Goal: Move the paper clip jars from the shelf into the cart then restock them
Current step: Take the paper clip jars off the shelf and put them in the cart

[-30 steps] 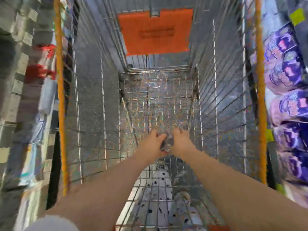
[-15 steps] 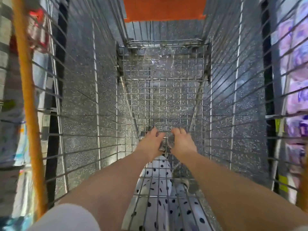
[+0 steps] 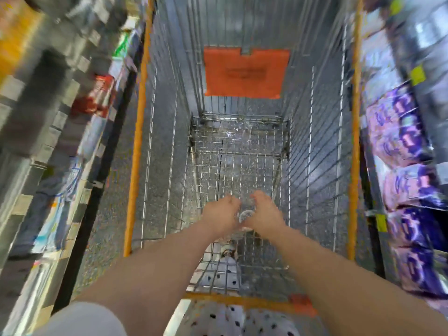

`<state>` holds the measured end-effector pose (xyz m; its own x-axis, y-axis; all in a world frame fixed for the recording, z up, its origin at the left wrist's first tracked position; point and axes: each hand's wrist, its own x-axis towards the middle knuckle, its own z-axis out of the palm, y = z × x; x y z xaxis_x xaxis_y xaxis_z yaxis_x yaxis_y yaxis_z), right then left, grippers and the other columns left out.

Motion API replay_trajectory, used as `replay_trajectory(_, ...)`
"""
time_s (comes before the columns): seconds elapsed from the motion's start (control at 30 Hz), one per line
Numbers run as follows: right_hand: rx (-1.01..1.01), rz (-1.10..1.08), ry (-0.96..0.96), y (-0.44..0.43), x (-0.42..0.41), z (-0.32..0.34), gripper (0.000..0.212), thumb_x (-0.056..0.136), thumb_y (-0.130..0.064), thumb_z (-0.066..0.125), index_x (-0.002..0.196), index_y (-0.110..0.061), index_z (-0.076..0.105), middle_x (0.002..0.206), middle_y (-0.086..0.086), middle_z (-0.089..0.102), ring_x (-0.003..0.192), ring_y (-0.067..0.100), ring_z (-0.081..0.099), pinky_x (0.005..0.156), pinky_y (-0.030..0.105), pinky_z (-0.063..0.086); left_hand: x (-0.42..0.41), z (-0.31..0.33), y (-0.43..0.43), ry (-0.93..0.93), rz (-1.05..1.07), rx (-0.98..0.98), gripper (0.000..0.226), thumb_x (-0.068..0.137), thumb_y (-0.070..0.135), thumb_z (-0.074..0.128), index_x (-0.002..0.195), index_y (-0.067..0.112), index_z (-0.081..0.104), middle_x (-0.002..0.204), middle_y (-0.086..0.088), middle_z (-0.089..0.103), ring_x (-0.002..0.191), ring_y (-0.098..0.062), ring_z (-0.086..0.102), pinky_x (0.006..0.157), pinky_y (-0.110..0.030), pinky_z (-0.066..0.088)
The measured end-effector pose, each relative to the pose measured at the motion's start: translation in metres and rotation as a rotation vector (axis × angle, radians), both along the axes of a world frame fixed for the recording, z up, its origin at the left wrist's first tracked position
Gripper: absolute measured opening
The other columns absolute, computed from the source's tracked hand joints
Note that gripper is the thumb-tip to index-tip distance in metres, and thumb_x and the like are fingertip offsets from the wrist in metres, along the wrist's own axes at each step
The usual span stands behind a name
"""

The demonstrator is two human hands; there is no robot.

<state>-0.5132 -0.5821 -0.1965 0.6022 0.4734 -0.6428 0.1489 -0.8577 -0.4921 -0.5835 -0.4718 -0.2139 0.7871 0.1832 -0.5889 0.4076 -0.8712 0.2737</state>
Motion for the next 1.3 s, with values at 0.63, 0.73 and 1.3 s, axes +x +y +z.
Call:
replay_trajectory(0.63, 0.67, 0.159, -0.132, -0.012, -0.081, 0.255, 0.033, 0.082, -0.016, 0.071, 0.11, -0.02, 0.054, 0.104, -0.002, 0.061, 0.099, 0.015, 0.058, 0.072, 0.019, 0.041, -0.128, 0.282, -0.026, -0.69, 0.341, -0.027, 0.02, 0.087, 0.021, 0.058, 0.105, 0.016, 0.064, 0.098, -0.005, 0.067, 0.093, -0.022, 0.06, 0.08, -0.03, 0.045)
replay_trajectory(0.73, 0.765, 0.254, -0.177, 0.017, -0.113, 0.293, 0.025, 0.081, -0.013, 0.071, 0.099, -0.022, 0.057, 0.091, -0.003, 0.064, 0.089, 0.012, 0.06, 0.076, 0.02, 0.045, -0.167, 0.315, -0.007, -0.806, 0.415, 0.009, 0.016, 0.085, 0.019, 0.06, 0.099, 0.014, 0.066, 0.09, -0.008, 0.068, 0.086, -0.022, 0.061, 0.071, -0.027, 0.04)
replay_trajectory(1.3, 1.287, 0.901, -0.048, 0.274, -0.433, 0.472, 0.018, 0.083, -0.015, 0.068, 0.084, -0.032, 0.062, 0.074, -0.01, 0.061, 0.064, 0.001, 0.054, 0.065, 0.016, 0.046, -0.546, 0.496, 0.171, -1.126, 0.941, 0.511, 0.023, 0.085, 0.015, 0.062, 0.071, 0.033, 0.062, 0.068, 0.009, 0.065, 0.062, -0.003, 0.058, 0.068, -0.029, 0.047)
